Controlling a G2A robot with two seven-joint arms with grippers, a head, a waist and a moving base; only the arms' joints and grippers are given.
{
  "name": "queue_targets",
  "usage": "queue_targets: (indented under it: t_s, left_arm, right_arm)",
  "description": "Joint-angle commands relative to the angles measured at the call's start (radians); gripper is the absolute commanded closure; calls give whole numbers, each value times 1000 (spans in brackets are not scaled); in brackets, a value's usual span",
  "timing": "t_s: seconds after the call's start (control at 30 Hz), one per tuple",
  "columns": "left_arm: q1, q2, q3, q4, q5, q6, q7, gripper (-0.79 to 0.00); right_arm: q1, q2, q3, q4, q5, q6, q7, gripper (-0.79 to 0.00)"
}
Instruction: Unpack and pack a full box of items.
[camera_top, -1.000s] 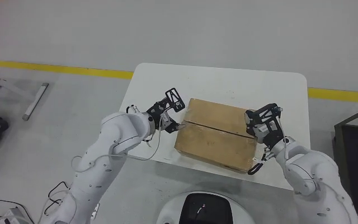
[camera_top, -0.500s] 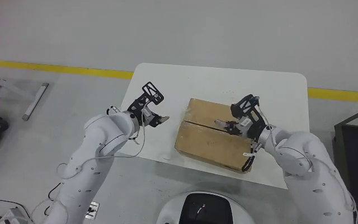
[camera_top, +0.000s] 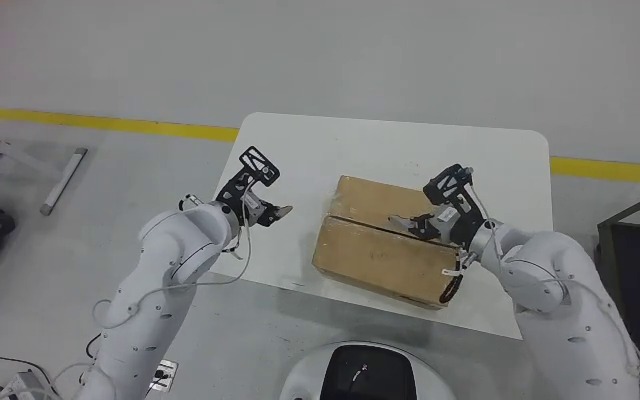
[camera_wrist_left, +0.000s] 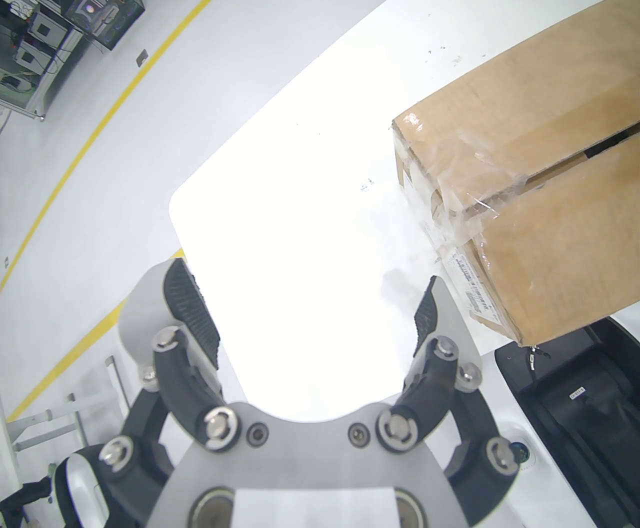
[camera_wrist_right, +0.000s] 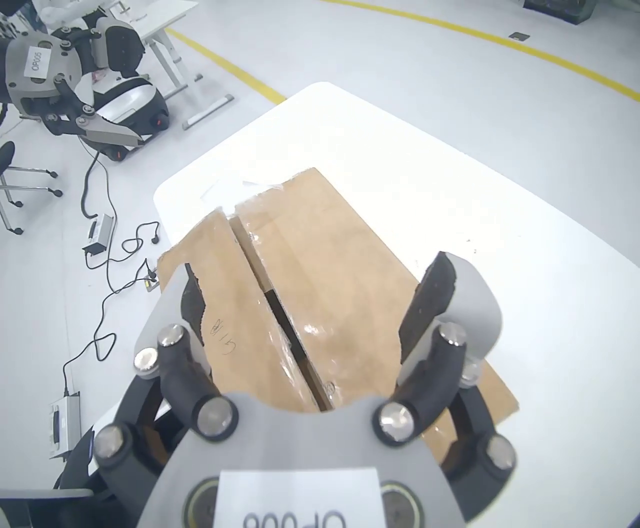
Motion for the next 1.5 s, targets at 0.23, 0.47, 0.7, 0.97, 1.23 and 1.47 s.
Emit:
queue_targets:
  t_s: [0.23,0.47,0.7,0.97,1.23,1.47]
  left_arm:
    - [0,0,0,0,0,0,0,-785]
    - [0,0,0,0,0,0,0,-785]
    - [0,0,0,0,0,0,0,-785]
    - [0,0,0,0,0,0,0,-785]
    - [0,0,0,0,0,0,0,-785]
    - [0,0,0,0,0,0,0,-785]
  right_arm:
    - [125,-29,-107,99,34,38,8,-296]
    - [284,-78,-242,280,75,13,0,-286]
    - [389,-130,-351,417,118,-17,-23,-369]
    - [445,-178,-430,511,134,-30,-53,-388]
    - [481,-222,-486,608,138,-28,-81,-366]
    - [523,-265,-530,685,131,-16,-71,-354]
